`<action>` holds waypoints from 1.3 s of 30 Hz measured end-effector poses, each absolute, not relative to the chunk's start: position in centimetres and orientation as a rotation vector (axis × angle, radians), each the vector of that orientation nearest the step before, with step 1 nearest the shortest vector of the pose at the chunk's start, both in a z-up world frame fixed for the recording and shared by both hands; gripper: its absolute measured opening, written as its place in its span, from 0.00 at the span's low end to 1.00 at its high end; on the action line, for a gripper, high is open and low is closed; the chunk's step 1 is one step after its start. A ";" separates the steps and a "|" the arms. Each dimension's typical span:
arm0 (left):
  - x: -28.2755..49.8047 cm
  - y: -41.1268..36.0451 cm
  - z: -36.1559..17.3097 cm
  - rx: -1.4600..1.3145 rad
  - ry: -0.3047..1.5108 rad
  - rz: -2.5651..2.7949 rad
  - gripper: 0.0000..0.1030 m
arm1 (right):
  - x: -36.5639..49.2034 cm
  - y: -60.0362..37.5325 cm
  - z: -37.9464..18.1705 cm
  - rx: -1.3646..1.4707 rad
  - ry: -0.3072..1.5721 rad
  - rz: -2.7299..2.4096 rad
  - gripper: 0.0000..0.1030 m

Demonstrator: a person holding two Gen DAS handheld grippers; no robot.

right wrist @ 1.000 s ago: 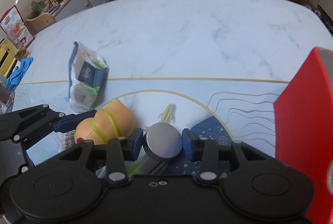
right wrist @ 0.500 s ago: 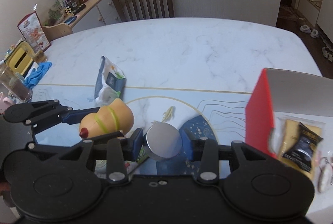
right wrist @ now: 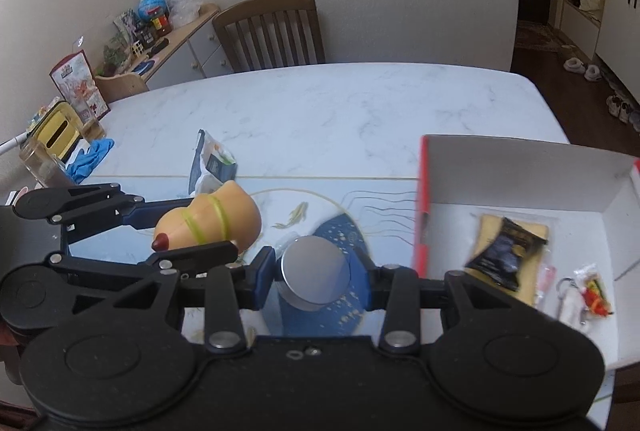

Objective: Organize objects
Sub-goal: 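Carry the plush toy and round tin over the red box, then lower both items into the box and open both tools to release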

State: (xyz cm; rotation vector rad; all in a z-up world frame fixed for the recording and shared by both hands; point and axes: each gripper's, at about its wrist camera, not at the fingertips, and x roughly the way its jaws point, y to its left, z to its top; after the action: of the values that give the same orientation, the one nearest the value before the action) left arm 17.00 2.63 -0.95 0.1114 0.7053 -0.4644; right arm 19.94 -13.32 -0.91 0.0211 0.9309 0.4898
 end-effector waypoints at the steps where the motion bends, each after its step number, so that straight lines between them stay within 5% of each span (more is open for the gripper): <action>1: 16.9 2.0 -0.8 0.113 0.704 -0.469 0.43 | 19.8 -13.9 -0.8 0.020 0.926 0.489 0.39; 39: 22.8 -21.5 -4.6 0.214 0.881 -0.585 0.44 | 26.1 -34.1 -4.8 0.077 0.947 0.320 0.39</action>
State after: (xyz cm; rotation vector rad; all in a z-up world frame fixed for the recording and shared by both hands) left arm 22.80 -21.46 -4.63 0.2139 0.8805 -0.5848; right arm 26.06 -34.08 -4.83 0.0770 0.9474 0.3203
